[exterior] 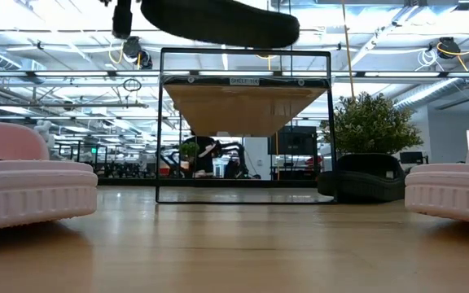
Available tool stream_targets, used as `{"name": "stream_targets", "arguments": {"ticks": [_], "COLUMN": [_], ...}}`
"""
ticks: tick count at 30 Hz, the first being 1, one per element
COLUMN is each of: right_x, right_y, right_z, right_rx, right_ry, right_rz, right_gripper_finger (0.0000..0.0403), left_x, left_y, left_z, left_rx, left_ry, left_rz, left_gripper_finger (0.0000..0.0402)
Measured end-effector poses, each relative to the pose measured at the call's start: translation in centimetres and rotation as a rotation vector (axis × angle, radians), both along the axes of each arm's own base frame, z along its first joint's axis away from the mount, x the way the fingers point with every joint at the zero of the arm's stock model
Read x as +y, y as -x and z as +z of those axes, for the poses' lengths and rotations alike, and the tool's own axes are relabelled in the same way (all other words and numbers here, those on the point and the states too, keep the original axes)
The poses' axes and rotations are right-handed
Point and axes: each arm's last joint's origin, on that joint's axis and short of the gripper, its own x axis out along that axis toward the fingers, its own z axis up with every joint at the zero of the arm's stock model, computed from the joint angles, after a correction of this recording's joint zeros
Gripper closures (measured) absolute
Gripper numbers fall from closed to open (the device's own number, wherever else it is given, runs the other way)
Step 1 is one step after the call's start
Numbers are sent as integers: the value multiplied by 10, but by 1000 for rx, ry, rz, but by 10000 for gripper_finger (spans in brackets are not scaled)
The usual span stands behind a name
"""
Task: Pick and place slides into the shelf
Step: Put the left black slide on the shelf
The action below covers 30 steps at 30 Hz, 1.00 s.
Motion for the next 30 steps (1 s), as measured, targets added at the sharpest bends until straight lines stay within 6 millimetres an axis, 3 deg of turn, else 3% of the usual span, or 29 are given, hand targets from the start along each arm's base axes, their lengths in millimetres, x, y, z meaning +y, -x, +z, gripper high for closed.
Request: {"name": "stream_targets", "arguments": {"ticks": [8,15,30], "right_x": [-3,-4,-4], "right_y": [-1,0,0], "right_z": [-4,-4,-4], "right_rx": [88,158,211], "right_ry": [-55,17,92], "right_rz": [-116,-217,-268], "right_gripper_finger": [401,401,401], "left_x": [-9,-14,-21], "left_y": [-14,-21,-38], "left_z": [-15,-28,-44], "left_rx": [-14,-22,24], "left_ry": [43,88,141], "left_rz": [-12,37,39], "left_gripper_finger": [401,401,401]}}
